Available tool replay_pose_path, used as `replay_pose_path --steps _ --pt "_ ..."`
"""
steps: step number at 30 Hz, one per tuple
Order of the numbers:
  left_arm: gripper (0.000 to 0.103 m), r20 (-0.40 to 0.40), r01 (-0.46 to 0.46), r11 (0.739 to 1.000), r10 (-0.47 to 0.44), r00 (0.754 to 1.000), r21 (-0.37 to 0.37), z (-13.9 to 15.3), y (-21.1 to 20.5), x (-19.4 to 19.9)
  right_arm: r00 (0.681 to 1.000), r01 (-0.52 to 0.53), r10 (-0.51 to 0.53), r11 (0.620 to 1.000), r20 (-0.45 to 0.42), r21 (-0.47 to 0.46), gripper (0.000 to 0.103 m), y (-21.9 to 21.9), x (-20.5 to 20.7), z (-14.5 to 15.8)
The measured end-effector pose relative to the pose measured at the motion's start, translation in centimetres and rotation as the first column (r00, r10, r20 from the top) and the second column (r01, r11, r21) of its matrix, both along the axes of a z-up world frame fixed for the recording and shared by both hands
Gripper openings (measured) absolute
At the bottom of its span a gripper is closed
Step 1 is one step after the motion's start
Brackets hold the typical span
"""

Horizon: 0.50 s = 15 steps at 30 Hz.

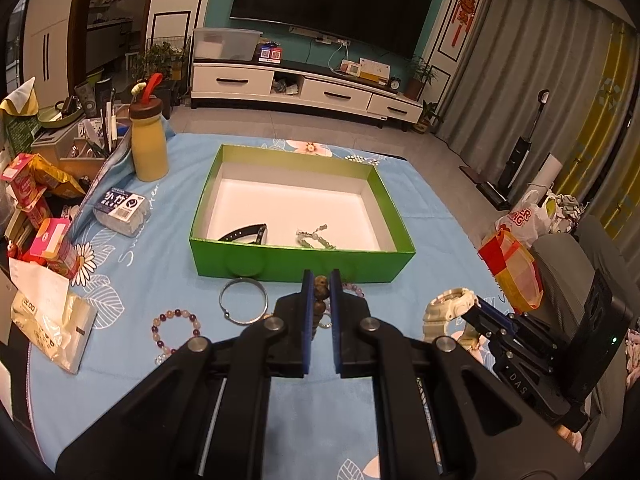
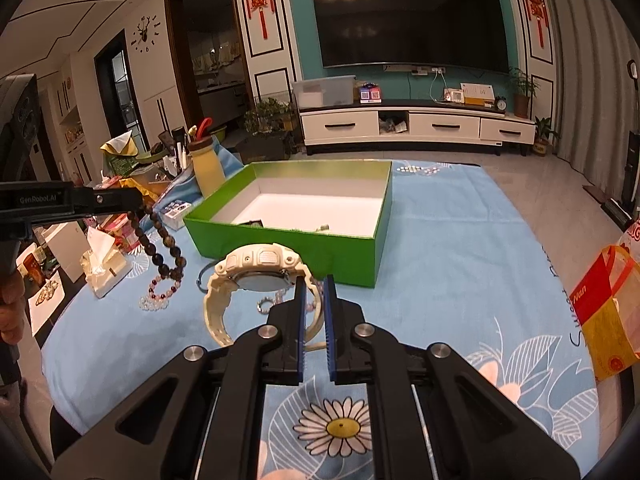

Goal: Organize jewelry
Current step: 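Carry the bead bracelet and white watch into the green box and release both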

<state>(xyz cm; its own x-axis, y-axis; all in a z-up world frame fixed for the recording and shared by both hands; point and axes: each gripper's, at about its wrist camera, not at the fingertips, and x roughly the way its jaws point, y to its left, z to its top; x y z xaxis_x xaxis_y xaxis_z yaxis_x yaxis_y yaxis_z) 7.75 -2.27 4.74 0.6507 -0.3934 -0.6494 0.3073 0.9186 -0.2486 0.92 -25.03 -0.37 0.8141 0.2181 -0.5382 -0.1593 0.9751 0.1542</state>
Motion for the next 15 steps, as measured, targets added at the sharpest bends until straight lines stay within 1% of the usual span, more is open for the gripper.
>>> replay_pose_path --steps 15 --pt "0.007 0.018 0.012 1.0 -0.012 1.0 0.001 0.4 -0.3 2.1 1.0 -0.003 0.003 1.0 0.031 -0.003 0.008 0.2 2.1 1.1"
